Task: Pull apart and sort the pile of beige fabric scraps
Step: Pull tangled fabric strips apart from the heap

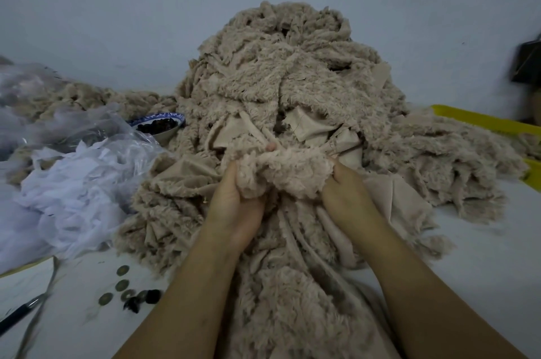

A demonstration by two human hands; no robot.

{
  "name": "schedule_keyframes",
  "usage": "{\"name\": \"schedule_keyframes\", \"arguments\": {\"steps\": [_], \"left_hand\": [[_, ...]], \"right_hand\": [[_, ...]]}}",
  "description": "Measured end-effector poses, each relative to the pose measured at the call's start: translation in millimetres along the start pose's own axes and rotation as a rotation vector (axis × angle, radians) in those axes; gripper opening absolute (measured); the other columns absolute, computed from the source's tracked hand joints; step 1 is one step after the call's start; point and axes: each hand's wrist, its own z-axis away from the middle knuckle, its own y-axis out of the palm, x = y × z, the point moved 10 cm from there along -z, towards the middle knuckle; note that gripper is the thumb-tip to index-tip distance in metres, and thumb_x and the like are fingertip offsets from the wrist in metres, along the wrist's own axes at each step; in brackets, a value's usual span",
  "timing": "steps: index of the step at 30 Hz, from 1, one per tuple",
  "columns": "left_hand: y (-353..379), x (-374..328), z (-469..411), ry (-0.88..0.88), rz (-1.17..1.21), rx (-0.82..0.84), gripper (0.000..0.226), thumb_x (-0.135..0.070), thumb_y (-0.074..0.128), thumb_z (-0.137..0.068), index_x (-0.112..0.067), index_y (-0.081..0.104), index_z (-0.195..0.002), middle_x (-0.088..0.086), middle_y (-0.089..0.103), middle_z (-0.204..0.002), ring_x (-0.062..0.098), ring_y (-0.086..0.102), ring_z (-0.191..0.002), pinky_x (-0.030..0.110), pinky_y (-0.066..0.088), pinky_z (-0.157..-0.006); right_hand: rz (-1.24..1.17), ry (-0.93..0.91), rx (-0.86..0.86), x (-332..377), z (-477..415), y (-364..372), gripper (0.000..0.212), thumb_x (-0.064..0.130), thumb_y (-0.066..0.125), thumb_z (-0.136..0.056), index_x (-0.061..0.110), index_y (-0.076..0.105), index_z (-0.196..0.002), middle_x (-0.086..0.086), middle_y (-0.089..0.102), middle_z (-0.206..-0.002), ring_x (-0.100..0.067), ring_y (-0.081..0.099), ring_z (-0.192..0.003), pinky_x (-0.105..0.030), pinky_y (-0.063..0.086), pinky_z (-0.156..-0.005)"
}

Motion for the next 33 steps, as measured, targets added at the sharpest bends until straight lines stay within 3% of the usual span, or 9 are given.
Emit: {"name": "schedule_keyframes", "arguments": {"steps": [4,8,11,14,19,22,25,29,33], "left_hand": [[5,6,5,-0.152,0.222,0.04,0.066,-0.051,0.029,-0.103,-0.019,0.053,-0.051,-0.005,0.047,-0.057,0.009,0.054,-0.058,0.02,0.052,-0.066],[-23,1,-2,-0.146,0.41,-0.13,0.068,-0.049,0.028,-0.104,-0.018,0.049,-0.047,-0.008,0.042,-0.049,0.003,0.042,-0.042,0.011,0.037,-0.047],[-21,3,-2,-0.102,0.371,-0.179,0.047,-0.042,0.038,-0.103,-0.013,0.074,-0.088,0.002,0.072,-0.083,0.011,0.07,-0.074,0.024,0.055,-0.061],[-25,-1,-5,-0.032,0.389,-0.2,0.048,-0.042,0.034,-0.106,-0.013,0.058,-0.136,0.015,0.065,-0.131,0.029,0.062,-0.122,0.042,0.05,-0.103],[-20,-3,-6,-0.005,0.197,-0.138,0.036,-0.029,0.038,-0.106,-0.012,0.063,-0.125,0.011,0.073,-0.116,0.022,0.07,-0.104,0.038,0.055,-0.089],[2,-11,5,0.134,-0.466,-0.094,0.03,-0.019,0.043,-0.103,-0.01,0.07,-0.094,0.013,0.072,-0.092,0.023,0.069,-0.084,0.039,0.055,-0.074],[29,1,11,0.258,-1.094,0.056,0.011,-0.015,0.05,-0.098,-0.012,0.049,-0.088,0.011,0.054,-0.093,0.022,0.053,-0.082,0.026,0.047,-0.07],[38,6,13,0.231,-1.096,0.215,0.01,-0.033,0.059,-0.093,-0.036,0.061,-0.102,-0.016,0.054,-0.114,-0.004,0.051,-0.11,0.008,0.041,-0.09],[10,-41,16,0.46,-1.015,-0.144,0.023,-0.044,0.051,-0.096,-0.042,0.07,-0.084,-0.02,0.063,-0.109,-0.012,0.056,-0.101,0.008,0.046,-0.082]], "right_hand": [[-0.037,0.242,-0.136,-29,-9,-18,0.043,0.033,0.034,-0.106,0.019,0.063,-0.079,0.0,0.06,-0.07,-0.021,0.054,-0.064,-0.037,0.042,-0.061],[-0.334,0.226,-0.237,-30,-5,-40,0.057,0.058,0.036,-0.1,0.022,0.053,-0.06,0.013,0.036,-0.044,-0.011,0.031,-0.044,-0.029,0.025,-0.05],[-0.242,0.025,0.252,10,11,17,0.083,0.085,0.021,-0.086,0.023,0.07,-0.059,0.014,0.054,-0.054,-0.005,0.05,-0.052,-0.026,0.039,-0.062],[-0.053,-0.058,0.446,23,26,47,0.098,0.095,0.005,-0.074,0.029,0.077,-0.065,0.012,0.071,-0.108,0.0,0.061,-0.104,-0.025,0.043,-0.092],[-0.157,-0.165,-0.119,27,11,-11,0.064,0.064,0.036,-0.098,0.018,0.058,-0.059,-0.005,0.064,-0.074,-0.01,0.062,-0.068,-0.011,0.043,-0.065],[-0.236,-0.056,0.155,20,12,26,0.04,0.08,0.05,-0.077,0.042,0.062,-0.087,0.011,0.07,-0.089,-0.001,0.067,-0.074,-0.011,0.048,-0.06],[-0.2,0.017,0.246,6,11,52,0.02,0.055,0.059,-0.085,0.037,0.059,-0.09,0.01,0.065,-0.112,-0.001,0.064,-0.09,-0.018,0.049,-0.073],[-0.624,0.182,0.234,-7,7,42,0.02,0.011,0.046,-0.1,0.017,0.064,-0.094,0.003,0.067,-0.072,-0.009,0.062,-0.065,-0.02,0.048,-0.055],[-0.787,0.274,0.201,-12,2,25,0.03,0.014,0.048,-0.101,0.016,0.057,-0.072,0.001,0.05,-0.056,-0.006,0.042,-0.043,-0.018,0.03,-0.039]]}}
